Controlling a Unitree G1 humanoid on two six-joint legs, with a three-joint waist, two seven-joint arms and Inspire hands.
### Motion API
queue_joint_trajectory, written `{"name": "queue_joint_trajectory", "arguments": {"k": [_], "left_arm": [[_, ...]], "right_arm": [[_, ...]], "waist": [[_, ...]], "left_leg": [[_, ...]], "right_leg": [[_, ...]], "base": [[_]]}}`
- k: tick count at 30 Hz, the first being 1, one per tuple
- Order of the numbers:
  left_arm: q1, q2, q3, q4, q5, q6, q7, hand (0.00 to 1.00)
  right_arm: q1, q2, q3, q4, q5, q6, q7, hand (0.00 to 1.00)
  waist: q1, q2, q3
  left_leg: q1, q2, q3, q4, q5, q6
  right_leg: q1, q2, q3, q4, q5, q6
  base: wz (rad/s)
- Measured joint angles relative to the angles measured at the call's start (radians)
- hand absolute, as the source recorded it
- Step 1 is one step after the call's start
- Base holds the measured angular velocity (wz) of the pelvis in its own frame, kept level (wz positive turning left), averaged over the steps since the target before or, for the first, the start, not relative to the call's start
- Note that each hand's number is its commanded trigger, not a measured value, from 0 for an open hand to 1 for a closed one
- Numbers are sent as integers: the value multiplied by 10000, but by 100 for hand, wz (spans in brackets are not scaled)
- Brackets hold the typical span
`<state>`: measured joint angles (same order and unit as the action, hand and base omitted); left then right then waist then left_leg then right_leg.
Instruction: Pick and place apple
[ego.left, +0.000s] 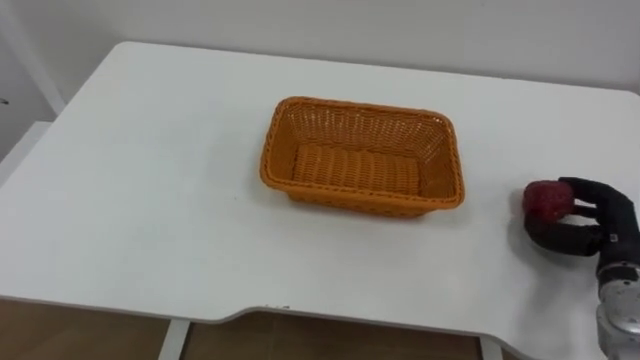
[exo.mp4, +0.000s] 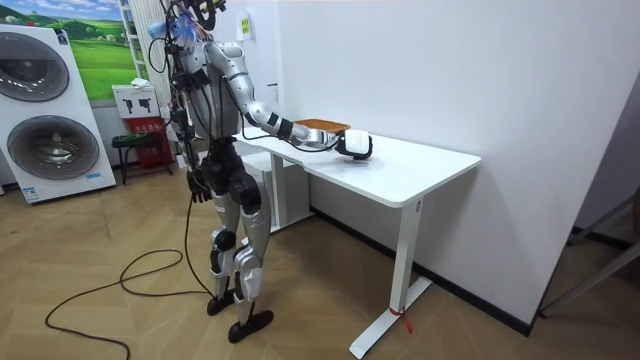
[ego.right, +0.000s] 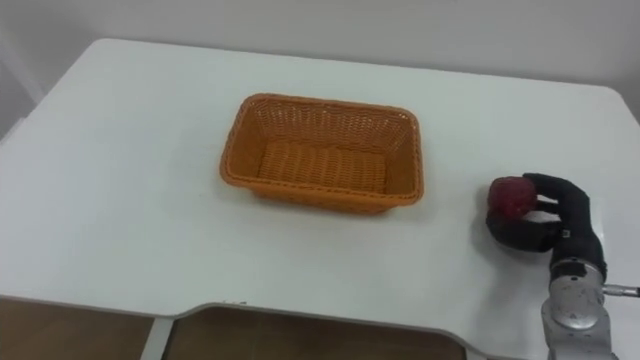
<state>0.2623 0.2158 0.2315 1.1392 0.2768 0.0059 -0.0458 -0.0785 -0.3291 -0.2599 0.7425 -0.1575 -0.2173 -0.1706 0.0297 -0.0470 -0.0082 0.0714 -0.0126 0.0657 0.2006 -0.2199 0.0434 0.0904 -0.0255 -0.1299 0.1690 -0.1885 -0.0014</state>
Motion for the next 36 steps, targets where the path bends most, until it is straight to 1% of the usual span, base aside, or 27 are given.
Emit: {"name": "queue_joint_trajectory", "arguments": {"k": [2, 3, 5, 8, 9, 12, 15, 17, 18, 20, 22, 23, 25, 26, 27, 29, 32, 34, 36], "left_arm": [[-4, -1, -31, -1, 0, 0, 91, 0], [-3, 0, -33, -2, -1, 1, 150, 0], [-21, 0, -32, -2, 3, 1, 152, 0], [-84, 0, -31, 20, 2, 1, 141, 0], [-83, -2, -31, 21, 2, 1, 133, 0], [-84, -7, -22, 20, 6, 1, 104, 0], [-91, -34, 11, 18, 18, 1, 98, 0], [-80, -35, 14, 21, 10, 1, 112, 0], [-78, -36, 8, 28, 10, 1, 119, 0], [-20, -46, -1, 35, -92, -3, 142, 0], [71, -84, -17, 26, -107, -4, 154, 0], [77, -90, -19, 26, -105, -4, 154, 0], [75, -90, -32, 31, -102, -38, 156, 0], [76, -91, -48, 40, -99, -50, 156, 0], [76, -91, -103, 75, -88, -68, 156, 0], [99, -105, -208, 133, -73, -64, 151, 0], [49, -136, -283, 127, 2, -57, 150, 0], [-17, -148, -551, 125, 11, -53, 147, 0], [-106, -177, -601, 121, 10, -53, 144, 0]], "right_arm": [[0, 0, 12, -3, -8, 27, -2, 100], [-4, 0, 0, -53, -18, 100, -1, 100], [3, 0, 12, -235, -29, 251, 0, 100], [66, 26, 75, -830, -61, 617, -159, 100], [84, 32, 97, -928, -77, 661, -202, 100], [249, 41, 147, -1470, -279, 677, -408, 100], [320, 63, 152, -2382, -485, 846, -564, 100], [485, 62, 147, -3018, -485, 855, -764, 100], [634, 63, 147, -3563, -451, 857, -918, 100], [658, 81, 147, -4295, -477, 868, -1134, 100], [718, 115, 144, -5535, -480, 871, -1424, 100], [715, 114, 144, -5829, -484, 863, -1467, 100], [717, 118, 147, -6695, -479, 842, -1560, 100], [716, 118, 148, -6840, -481, 840, -1559, 100], [716, 118, 161, -7065, -479, 837, -1559, 100], [719, 119, 320, -7318, -500, 833, -1557, 100], [748, 111, 839, -7710, -547, 837, -1508, 100], [793, 115, 1357, -7996, -635, 845, -1210, 100], [970, 113, 1648, -8379, -847, 850, -949, 100]], "waist": [[13, 0, 2], [4, 3, 4], [20, 29, 14], [55, 79, 48], [52, 82, 56], [61, 176, 142], [52, 296, 113], [49, 314, 105], [26, 311, 102], [30, 304, 98], [-8, 295, 91], [-4, 291, 90], [-11, 226, 51], [-11, 209, 47], [29, 175, 24], [28, 135, 33], [117, 122, 47], [157, 195, 73], [268, 263, 82]], "left_leg": [[8, -3, 5, -1, -1, 1], [7, -1, 9, -2, -1, 1], [16, 4, 16, -24, -1, 1], [33, 4, 25, -32, 1, 1], [37, 6, 38, -32, 1, 1], [-49, 6, 118, -24, 3, 5], [-262, 9, 207, -14, 9, 14], [-268, 9, 219, -16, 9, 14], [-259, 3, 223, -20, 9, 13], [-238, 5, 220, -26, 10, 12], [-222, 21, 211, -32, 10, 11], [-223, 27, 211, -36, 10, 11], [-224, 24, 140, -38, 10, 11], [-222, 21, 129, -37, 10, 11], [-210, 20, 124, -32, 10, 11], [-150, 14, 108, -24, 10, 11], [-143, 18, 114, -25, 8, 9], [-163, 36, 133, -19, 5, 5], [-210, 49, 138, -10, 3, 3]], "right_leg": [[-4, 0, 14, 20, 2, 2], [-7, 3, 21, 31, 4, 2], [-17, 12, 30, 46, 16, 0], [-39, 27, 76, 95, 23, -3], [-51, 30, 90, 116, 22, -3], [-142, 36, 209, 174, 22, -3], [-425, 61, 381, 222, 29, 5], [-416, 66, 378, 194, 29, 5], [-402, 74, 386, 184, 29, 5], [-384, 84, 391, 186, 29, 5], [-371, 84, 380, 178, 28, 5], [-372, 84, 383, 167, 28, 5], [-348, 80, 325, 154, 28, 4], [-340, 78, 312, 154, 28, 4], [-322, 74, 299, 153, 29, 4], [-244, 56, 232, 148, 29, 5], [-246, 56, 227, 173, 29, 5], [-244, 76, 244, 180, 56, -5], [-244, 88, 256, 186, 70, -15]], "base": [[0], [0], [0], [-4], [-6], [-9], [-11], [-3], [0], [0], [0], [0], [6], [8], [5], [4], [0], [-2], [0]]}}
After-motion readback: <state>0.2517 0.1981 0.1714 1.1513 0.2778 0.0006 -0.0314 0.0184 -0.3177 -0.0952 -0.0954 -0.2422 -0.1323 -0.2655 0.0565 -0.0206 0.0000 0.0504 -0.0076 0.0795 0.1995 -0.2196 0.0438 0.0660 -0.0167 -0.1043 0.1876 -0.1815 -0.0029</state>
